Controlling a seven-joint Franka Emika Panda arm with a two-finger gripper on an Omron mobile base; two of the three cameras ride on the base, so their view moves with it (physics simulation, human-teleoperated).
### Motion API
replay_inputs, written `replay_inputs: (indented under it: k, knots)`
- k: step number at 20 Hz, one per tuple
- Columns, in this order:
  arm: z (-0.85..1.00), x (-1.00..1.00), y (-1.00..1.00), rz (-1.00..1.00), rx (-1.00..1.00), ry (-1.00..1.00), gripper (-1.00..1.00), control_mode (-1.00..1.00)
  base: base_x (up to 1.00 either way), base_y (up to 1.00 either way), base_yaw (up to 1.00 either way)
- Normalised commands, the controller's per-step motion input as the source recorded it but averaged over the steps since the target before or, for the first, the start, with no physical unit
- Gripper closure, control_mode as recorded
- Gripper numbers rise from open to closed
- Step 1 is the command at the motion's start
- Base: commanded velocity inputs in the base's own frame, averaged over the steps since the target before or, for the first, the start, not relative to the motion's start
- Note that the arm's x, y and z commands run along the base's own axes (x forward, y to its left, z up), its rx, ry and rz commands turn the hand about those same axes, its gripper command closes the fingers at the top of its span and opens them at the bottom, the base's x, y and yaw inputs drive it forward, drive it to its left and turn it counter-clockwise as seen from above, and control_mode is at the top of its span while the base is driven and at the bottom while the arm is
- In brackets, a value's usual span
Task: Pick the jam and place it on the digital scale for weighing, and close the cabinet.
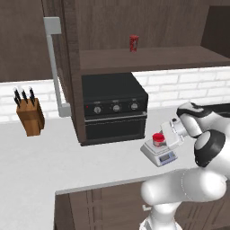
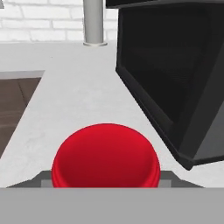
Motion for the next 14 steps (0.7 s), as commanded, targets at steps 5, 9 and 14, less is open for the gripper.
replay_inputs:
  k: [5, 9, 14]
  knots:
    - [-0.18, 0.10, -0.05, 0.02, 0.00, 0.01, 1.00, -1.00, 0.00, 0.00, 0.00]
    - [-0.11, 0.00, -0.14, 0.00, 0.00, 0.00, 1.00, -1.00, 0.00, 0.00, 0.00]
    - [-0.03, 0.00, -0.04, 0.00, 0.00, 0.00, -1.00, -1.00, 0.00, 0.00, 0.00]
